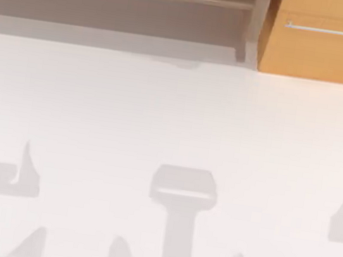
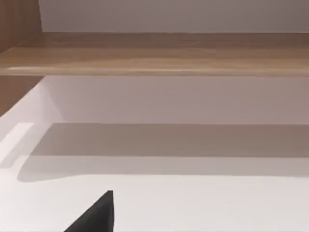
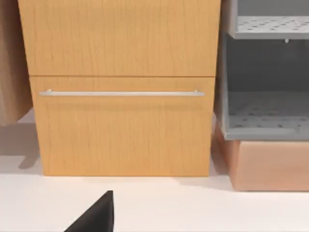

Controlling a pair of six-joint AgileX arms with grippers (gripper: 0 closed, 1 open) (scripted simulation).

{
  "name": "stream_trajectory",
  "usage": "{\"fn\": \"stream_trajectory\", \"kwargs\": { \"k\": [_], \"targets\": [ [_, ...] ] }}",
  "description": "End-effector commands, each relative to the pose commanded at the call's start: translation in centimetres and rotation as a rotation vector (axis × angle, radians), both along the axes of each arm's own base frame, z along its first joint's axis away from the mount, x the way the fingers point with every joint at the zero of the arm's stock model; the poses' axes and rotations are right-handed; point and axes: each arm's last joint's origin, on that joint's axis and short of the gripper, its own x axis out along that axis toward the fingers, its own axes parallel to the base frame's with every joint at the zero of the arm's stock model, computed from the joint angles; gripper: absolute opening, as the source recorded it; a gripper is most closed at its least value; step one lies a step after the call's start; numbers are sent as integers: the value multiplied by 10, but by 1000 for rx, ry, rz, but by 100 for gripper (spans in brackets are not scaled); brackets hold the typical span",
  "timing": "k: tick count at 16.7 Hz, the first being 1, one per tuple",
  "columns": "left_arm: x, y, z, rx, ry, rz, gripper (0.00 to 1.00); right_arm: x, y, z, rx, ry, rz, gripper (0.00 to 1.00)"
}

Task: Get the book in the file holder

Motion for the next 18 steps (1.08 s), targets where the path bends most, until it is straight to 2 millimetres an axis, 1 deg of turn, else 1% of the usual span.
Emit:
{"fn": "stream_trajectory", "kwargs": {
  "k": [3,5,6,8,10,11,13,15,16,17,18],
  "targets": [
    [0,0,0,0,0,0,100,0,1,3,-1,-2,0,100],
    [0,0,0,0,0,0,100,1,4,16,-7,-12,2,100],
    [0,0,0,0,0,0,100,2,7,27,-11,-20,3,100],
    [0,0,0,0,0,0,100,6,15,55,-16,-37,7,100],
    [0,0,0,0,0,0,100,17,27,88,-17,-48,14,100],
    [0,0,0,0,0,0,100,26,36,106,-18,-50,20,100],
    [0,0,0,0,0,0,100,52,61,139,-21,-42,35,100],
    [0,0,0,0,0,0,100,88,101,161,-34,-12,53,100],
    [0,0,0,0,0,0,100,109,125,166,-46,8,62,100],
    [0,0,0,0,0,0,100,130,153,166,-59,28,69,100],
    [0,0,0,0,0,0,100,151,181,161,-72,47,74,100]
  ]
}}
